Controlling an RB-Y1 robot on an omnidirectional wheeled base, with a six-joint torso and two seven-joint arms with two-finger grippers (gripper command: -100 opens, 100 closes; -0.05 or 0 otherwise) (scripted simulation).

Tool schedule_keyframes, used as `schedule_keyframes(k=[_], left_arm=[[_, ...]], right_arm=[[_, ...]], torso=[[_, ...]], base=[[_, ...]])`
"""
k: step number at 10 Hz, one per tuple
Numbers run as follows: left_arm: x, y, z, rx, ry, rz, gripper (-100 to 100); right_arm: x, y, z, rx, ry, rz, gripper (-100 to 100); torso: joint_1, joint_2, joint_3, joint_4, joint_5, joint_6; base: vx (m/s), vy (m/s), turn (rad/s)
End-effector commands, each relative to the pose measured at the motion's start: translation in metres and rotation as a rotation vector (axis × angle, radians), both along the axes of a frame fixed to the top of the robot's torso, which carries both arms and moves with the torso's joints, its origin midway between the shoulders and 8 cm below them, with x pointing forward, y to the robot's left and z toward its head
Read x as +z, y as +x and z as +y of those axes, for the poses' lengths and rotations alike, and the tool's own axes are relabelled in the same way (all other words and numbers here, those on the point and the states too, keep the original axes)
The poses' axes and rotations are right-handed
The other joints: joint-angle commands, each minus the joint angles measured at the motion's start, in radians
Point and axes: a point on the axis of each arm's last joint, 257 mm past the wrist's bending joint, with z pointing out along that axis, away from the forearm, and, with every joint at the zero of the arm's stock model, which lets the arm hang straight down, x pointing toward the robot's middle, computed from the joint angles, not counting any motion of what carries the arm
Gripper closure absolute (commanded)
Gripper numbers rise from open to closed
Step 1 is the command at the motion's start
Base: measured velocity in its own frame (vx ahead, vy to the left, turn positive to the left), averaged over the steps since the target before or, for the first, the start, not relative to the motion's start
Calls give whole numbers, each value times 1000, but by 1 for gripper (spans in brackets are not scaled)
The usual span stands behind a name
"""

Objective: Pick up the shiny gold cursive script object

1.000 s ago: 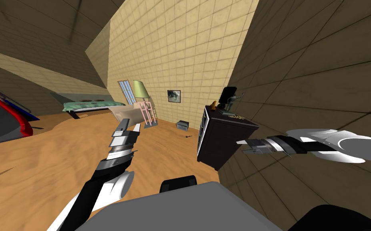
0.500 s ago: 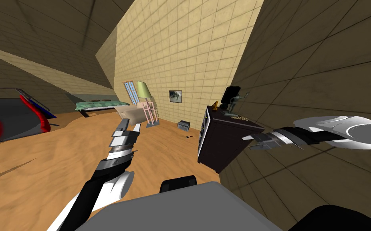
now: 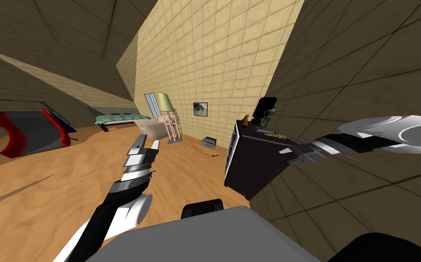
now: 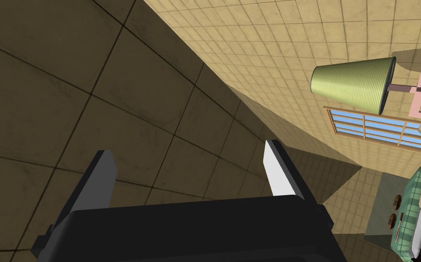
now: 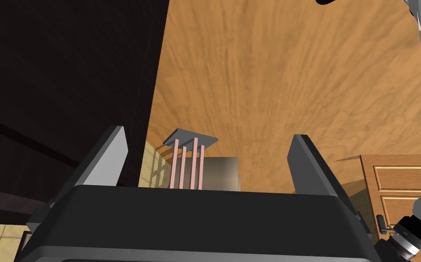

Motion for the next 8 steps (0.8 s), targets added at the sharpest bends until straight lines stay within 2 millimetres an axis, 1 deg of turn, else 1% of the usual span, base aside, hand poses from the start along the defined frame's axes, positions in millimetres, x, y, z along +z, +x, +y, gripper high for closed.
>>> schedule_keyframes(k=[1, 3, 4, 5, 6, 7, 8], left_arm=[[0, 0, 0, 0, 0, 0, 0], [0, 0, 0, 0, 0, 0, 0], [0, 0, 0, 0, 0, 0, 0], [0, 0, 0, 0, 0, 0, 0], [0, 0, 0, 0, 0, 0, 0], [0, 0, 0, 0, 0, 0, 0], [0, 0, 0, 0, 0, 0, 0]], right_arm=[[23, -1, -14, 11, -79, 11, -100], [23, -1, -15, 10, -81, 10, -100], [45, -3, -26, 15, -150, 21, -100], [45, -3, -26, 15, -150, 21, -100], [59, -6, -30, 28, -191, 43, -100], [64, -6, -36, 17, -208, 35, -100], [80, -10, -43, 17, -253, 51, -100]], torso=[[0, 0, 0, 0, 0, 0], [-4, -3, -2, -1, -1, 0], [-3, -2, -1, 0, -1, 0], [-4, -3, -2, -1, 0, -1], [-5, -4, -2, -1, -1, 0], [-7, -7, -4, -2, -1, -1], [-7, -6, -4, -2, -2, 0]], base=[[35, -61, 137], [31, -70, 54], [49, -91, 144], [58, -103, 97], [109, -133, 125], [79, -122, 85], [73, -167, 138]])
